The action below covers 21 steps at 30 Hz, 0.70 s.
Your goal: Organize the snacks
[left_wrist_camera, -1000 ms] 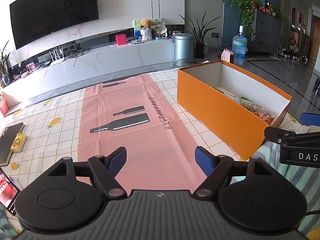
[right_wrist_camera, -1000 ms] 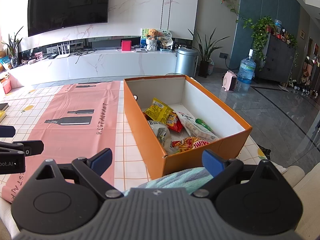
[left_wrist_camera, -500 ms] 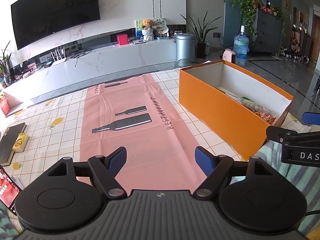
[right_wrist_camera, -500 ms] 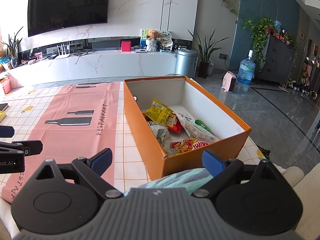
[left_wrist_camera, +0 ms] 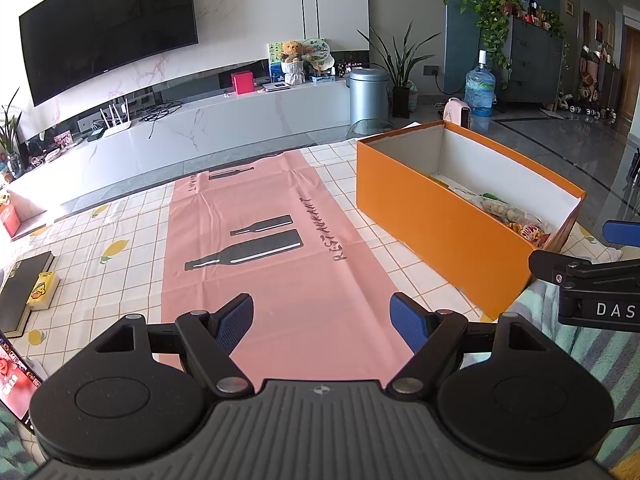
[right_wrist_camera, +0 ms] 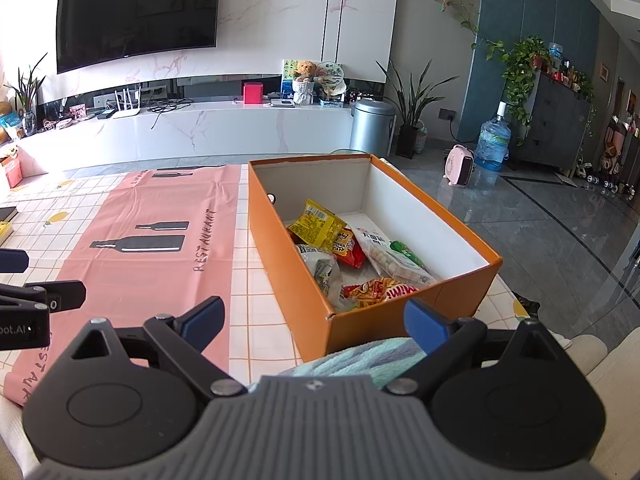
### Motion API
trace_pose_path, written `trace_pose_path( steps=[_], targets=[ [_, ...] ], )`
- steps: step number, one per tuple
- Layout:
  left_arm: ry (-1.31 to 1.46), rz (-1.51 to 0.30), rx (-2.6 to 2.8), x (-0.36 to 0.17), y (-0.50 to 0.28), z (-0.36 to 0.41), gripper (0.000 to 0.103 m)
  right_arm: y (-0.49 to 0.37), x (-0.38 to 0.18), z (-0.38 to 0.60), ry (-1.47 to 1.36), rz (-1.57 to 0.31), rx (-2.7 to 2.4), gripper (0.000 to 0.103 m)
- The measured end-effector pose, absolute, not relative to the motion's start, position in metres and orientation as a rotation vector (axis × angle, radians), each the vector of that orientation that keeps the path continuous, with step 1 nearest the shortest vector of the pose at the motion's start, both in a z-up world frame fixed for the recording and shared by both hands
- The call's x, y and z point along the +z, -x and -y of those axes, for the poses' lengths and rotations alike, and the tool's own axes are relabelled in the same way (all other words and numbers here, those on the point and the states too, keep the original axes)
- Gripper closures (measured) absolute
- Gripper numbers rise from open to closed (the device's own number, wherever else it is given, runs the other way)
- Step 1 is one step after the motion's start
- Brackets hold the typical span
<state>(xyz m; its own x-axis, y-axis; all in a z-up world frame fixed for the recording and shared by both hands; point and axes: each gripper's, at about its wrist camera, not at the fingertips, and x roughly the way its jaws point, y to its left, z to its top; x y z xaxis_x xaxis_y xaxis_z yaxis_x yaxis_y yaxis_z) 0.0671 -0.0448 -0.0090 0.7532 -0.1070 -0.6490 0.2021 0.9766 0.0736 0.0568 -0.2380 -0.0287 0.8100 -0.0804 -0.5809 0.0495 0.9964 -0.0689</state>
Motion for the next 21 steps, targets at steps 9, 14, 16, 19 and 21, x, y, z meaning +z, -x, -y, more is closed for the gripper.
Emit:
trace_pose_path(
  steps=[9, 14, 16, 19, 21],
  targets=[
    [-0.137, -0.700, -0.176, -0.0075, -0.0667, 0.0443, 0.012, -0.0569, -0.0289, 0.2378, 0.052, -0.624, -0.069, 0.009],
    [-0.129, -0.685, -0.186, -0.0059, -0.0656, 0.0443, 0.012, -0.0567, -0.0269, 0.2369, 0.052, -0.626, -0.066, 0.009],
    [-0.128, -0.680, -0.189, -0.0059, -0.0646, 0.0446, 0.012, -0.0567, -0.0270, 0.2369, 0.052, -0.626, -0.066, 0.009],
    [-0.133, -0.677, -0.193, -0.0055, -0.0640, 0.0458, 0.012, -0.0567, -0.0270, 0.2369, 0.052, -0.626, -0.065, 0.009],
    [-0.136, -0.676, -0.195, -0.0054, -0.0631, 0.0466, 0.012, -0.0568, -0.0271, 0.2368, 0.052, -0.626, -0.066, 0.009]
  ],
)
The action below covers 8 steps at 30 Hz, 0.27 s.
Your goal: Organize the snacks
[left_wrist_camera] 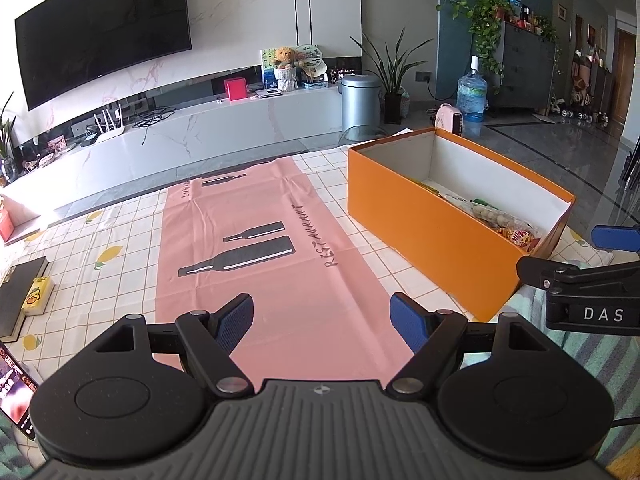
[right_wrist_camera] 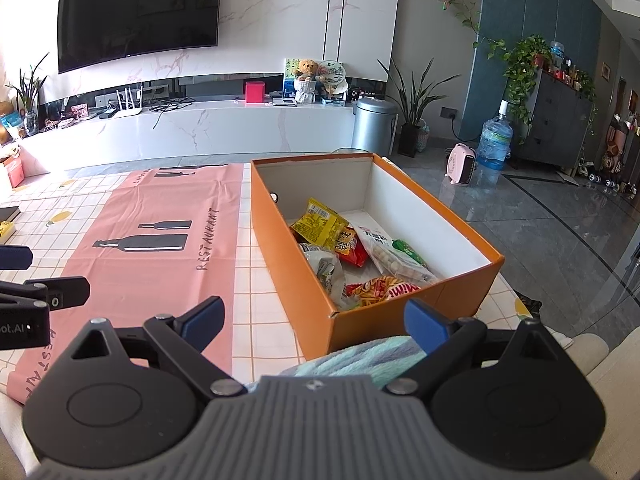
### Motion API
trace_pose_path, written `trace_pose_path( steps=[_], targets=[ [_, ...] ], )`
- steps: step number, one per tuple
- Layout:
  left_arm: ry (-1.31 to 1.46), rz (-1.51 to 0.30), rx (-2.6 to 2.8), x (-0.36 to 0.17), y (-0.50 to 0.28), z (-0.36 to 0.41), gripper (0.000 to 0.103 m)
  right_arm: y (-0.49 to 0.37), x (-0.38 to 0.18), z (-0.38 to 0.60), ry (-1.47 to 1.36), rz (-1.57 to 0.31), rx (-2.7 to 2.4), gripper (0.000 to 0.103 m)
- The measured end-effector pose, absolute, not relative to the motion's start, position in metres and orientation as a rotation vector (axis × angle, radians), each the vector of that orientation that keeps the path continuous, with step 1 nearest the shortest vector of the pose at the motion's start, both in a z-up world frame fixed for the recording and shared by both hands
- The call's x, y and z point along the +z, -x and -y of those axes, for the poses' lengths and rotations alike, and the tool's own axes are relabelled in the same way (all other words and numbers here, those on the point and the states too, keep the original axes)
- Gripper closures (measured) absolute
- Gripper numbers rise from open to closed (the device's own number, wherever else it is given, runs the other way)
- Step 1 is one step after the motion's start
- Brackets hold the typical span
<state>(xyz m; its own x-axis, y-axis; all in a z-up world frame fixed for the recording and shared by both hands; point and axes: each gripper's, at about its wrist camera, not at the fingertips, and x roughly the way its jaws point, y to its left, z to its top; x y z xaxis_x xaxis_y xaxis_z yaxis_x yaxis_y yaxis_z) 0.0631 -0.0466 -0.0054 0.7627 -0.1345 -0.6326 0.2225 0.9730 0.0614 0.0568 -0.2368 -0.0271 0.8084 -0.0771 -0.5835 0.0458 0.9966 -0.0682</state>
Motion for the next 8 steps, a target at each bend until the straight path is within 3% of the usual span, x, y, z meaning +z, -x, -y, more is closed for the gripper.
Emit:
trace_pose_path(
  steps=[8],
  targets=[
    [-0.076, -0.665, -0.216, -0.0017, -0.0610, 0.0409, 0.012, -0.0565, -0.0258, 0.2360, 0.051, -0.625, -0.065, 0.009]
  ],
)
